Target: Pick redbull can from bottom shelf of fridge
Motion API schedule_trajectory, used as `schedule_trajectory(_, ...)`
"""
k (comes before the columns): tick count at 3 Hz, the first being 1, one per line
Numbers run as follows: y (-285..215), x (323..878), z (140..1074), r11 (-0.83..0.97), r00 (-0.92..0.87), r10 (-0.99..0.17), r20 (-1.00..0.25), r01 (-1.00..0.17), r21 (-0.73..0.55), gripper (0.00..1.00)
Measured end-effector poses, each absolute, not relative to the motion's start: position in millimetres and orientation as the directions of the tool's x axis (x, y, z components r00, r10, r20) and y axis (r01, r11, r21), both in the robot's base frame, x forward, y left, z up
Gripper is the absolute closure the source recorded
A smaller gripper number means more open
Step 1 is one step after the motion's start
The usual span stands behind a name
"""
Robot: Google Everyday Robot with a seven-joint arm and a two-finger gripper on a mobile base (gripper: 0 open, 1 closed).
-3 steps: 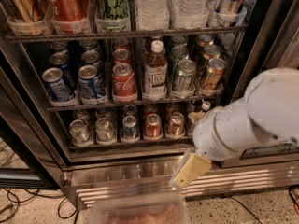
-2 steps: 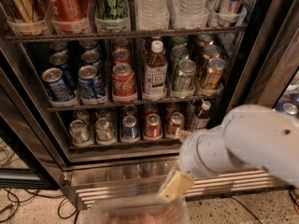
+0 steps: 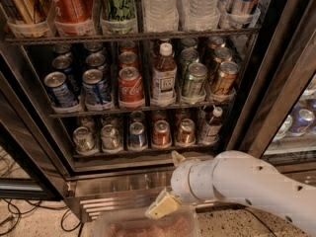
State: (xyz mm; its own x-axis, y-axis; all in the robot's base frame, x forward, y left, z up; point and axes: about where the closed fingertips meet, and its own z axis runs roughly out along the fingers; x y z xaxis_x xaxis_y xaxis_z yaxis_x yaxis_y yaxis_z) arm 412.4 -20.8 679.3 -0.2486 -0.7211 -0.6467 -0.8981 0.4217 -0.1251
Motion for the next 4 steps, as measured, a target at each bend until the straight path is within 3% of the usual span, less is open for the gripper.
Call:
schedule_trajectory(2,-25.2,427.6,668.1,0.443,-0.204,-0.719,-0.664,-0.871,-0.213,0.0)
schedule_trajectory(4,-34.4,480.1,655.8,0.428,-0.08,-0.751,-0.656,-0.814,-0.391,0.0)
